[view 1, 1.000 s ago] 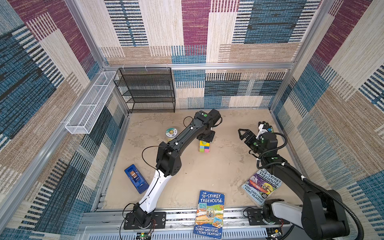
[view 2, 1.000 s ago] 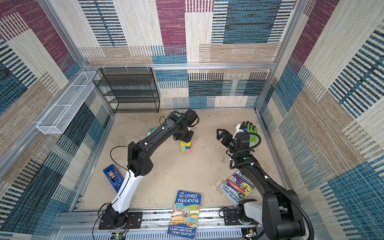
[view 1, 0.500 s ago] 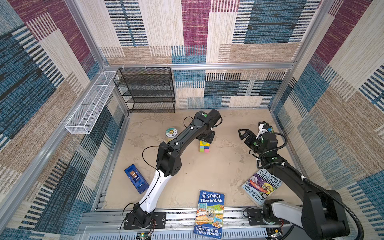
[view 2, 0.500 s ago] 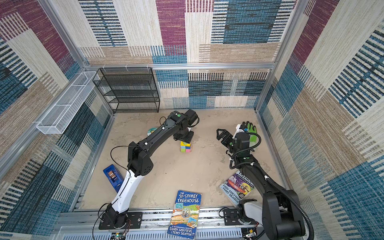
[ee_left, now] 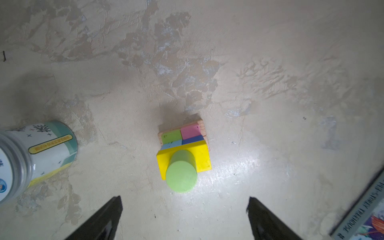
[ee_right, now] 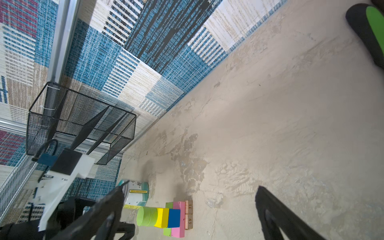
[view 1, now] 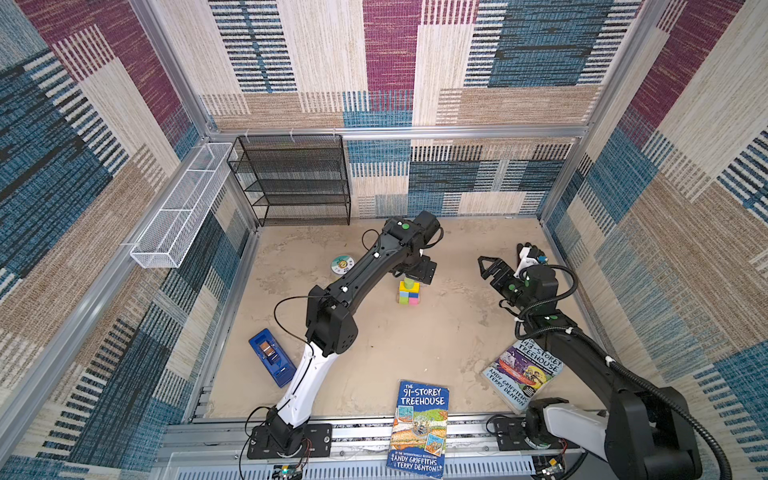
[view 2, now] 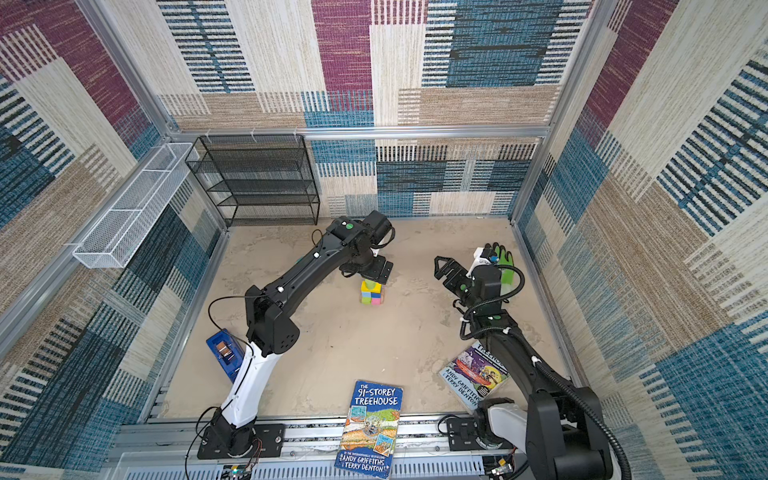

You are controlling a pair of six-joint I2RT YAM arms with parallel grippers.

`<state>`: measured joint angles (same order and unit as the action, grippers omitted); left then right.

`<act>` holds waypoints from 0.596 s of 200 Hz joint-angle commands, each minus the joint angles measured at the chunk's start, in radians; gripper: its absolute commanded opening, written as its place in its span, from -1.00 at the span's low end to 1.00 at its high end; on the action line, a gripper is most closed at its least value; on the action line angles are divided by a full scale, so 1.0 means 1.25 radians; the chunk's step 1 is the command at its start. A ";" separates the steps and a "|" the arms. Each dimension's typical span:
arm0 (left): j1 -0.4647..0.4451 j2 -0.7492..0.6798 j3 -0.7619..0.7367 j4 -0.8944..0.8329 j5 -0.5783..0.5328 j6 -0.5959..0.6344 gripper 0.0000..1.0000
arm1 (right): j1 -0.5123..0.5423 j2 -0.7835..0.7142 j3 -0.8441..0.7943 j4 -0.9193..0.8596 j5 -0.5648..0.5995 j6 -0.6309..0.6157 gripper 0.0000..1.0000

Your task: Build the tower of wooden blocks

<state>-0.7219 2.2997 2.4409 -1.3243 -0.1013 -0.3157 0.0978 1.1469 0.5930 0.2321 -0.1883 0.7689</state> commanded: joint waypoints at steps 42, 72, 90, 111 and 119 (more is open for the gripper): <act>-0.001 -0.140 -0.023 -0.007 -0.016 0.014 0.98 | 0.000 -0.051 0.039 -0.063 0.060 -0.034 0.99; 0.000 -0.252 -0.111 -0.006 -0.094 0.030 0.98 | 0.000 -0.069 0.070 -0.116 0.097 -0.072 0.99; 0.001 -0.331 -0.200 0.016 -0.139 0.037 0.98 | 0.000 -0.074 0.074 -0.140 0.148 -0.097 0.99; 0.009 -0.445 -0.337 0.086 -0.152 0.047 0.98 | 0.000 -0.075 0.083 -0.157 0.187 -0.146 0.99; 0.014 -0.495 -0.396 0.124 -0.156 0.049 0.98 | 0.000 -0.076 0.087 -0.161 0.198 -0.168 0.99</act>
<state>-0.7162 1.8015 2.0827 -1.2766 -0.2375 -0.2916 0.0982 1.0584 0.6834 0.0616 -0.0277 0.6533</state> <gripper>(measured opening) 0.990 0.995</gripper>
